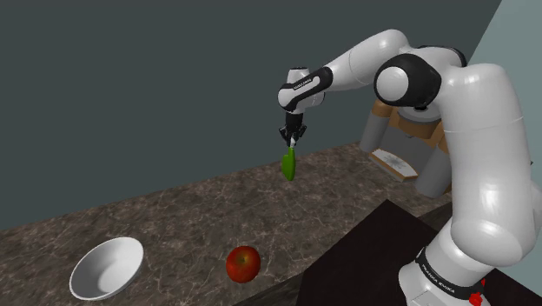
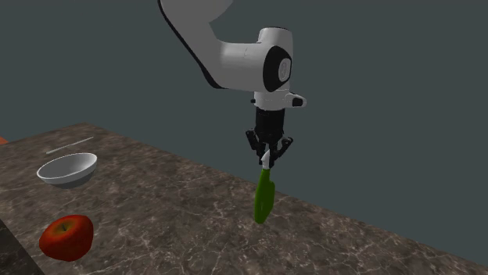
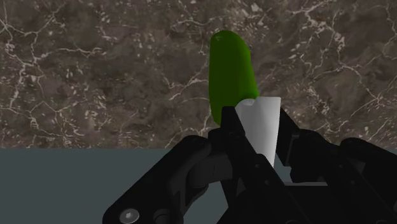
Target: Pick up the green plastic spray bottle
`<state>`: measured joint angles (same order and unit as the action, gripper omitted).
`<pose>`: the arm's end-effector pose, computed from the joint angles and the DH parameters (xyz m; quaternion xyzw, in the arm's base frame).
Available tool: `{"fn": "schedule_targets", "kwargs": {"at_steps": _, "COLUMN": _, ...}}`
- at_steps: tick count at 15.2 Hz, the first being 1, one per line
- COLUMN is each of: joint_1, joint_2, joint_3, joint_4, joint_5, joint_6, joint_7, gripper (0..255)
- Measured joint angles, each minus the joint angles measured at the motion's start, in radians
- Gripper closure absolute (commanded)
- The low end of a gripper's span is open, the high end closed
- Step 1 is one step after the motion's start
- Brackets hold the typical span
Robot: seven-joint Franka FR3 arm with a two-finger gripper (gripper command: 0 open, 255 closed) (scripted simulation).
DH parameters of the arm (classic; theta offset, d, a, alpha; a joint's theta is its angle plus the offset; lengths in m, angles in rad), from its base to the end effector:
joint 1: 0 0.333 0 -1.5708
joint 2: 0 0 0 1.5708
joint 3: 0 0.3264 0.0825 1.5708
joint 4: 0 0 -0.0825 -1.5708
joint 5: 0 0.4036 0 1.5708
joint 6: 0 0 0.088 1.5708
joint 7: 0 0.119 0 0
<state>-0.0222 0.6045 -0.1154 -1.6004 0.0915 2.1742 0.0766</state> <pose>0.7071 -0.0835 0.2626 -0.9922 0.1235 0.0128 0.0048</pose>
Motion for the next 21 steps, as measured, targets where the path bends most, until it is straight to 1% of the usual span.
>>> {"fn": "schedule_targets", "kwargs": {"at_steps": 9, "joint_1": 0.0, "joint_2": -0.012, "joint_3": -0.001, "joint_4": -0.004, "joint_5": -0.002, "joint_6": -0.009, "joint_7": 0.0, "gripper": 255}}
{"fn": "schedule_targets", "kwargs": {"at_steps": 21, "joint_1": 0.004, "joint_2": -0.086, "joint_3": -0.008, "joint_4": 0.044, "joint_5": -0.013, "joint_6": -0.13, "joint_7": 0.009, "gripper": 255}}
